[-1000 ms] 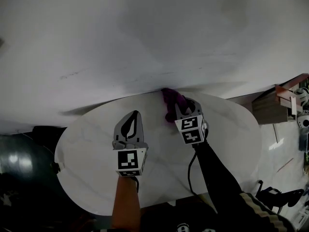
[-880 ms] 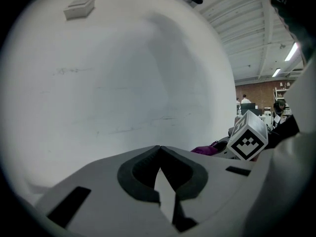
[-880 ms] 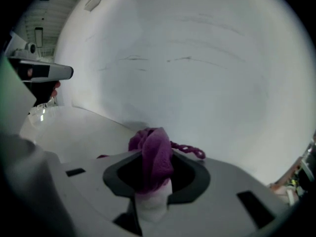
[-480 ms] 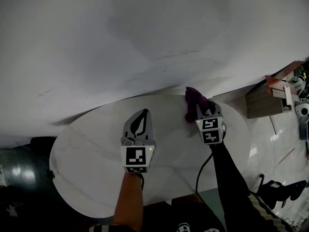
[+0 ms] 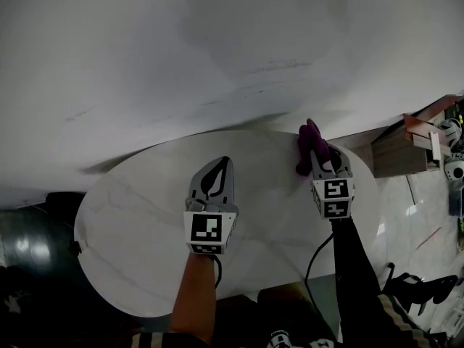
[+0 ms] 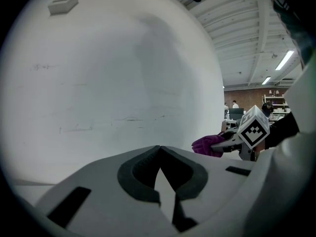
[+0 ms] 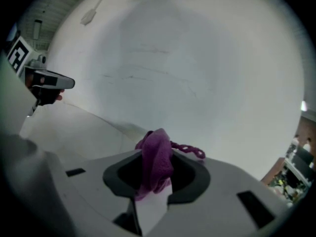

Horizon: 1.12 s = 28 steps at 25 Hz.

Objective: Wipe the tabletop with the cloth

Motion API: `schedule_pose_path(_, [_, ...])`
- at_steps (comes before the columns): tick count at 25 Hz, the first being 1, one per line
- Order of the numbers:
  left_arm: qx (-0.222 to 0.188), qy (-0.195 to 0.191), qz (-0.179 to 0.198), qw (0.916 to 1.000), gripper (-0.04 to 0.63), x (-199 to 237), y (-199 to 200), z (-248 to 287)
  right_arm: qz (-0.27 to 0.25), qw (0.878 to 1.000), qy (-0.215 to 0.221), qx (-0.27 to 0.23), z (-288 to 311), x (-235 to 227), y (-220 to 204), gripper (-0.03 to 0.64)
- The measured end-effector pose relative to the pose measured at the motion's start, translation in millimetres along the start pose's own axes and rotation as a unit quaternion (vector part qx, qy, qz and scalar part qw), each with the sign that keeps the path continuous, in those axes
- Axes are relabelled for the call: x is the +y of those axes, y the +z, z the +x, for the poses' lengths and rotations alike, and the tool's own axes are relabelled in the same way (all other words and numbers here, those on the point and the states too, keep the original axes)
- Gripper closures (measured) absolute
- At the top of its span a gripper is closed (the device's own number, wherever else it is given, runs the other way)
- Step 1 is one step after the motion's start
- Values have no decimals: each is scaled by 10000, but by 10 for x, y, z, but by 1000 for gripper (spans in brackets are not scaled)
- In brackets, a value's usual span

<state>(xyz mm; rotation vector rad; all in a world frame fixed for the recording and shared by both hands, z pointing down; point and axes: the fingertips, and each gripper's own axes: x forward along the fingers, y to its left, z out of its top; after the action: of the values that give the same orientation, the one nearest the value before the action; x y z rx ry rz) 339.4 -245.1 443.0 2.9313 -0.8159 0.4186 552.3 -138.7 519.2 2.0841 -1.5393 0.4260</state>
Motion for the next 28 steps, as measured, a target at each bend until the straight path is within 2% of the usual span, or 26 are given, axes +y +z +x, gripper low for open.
schedule_pose_path(5, [-71, 371, -76, 9993, 595, 570, 0, -541, -221, 9966, 708, -356, -2, 1046, 475, 494])
schedule_pose_path(9, [-21, 799, 11, 9968, 595, 1243, -123, -1138, -248, 9904, 1238, -554, 47, 2064, 825, 494])
schedule_pose_path(12, [-11, 1158, -80, 9932, 595, 1787, -226, -1683, -227, 9838, 1647, -667, 41, 2937, 1065, 494])
schedule_pose_path(20, [211, 2133, 13, 9768, 595, 3182, -681, -3265, -375, 9555, 2819, -790, -101, 5409, 1520, 494])
schedule_pose_path(28, [330, 2713, -40, 9619, 595, 4074, -1020, -4447, -401, 9268, 3645, -809, -357, 7350, 1756, 494])
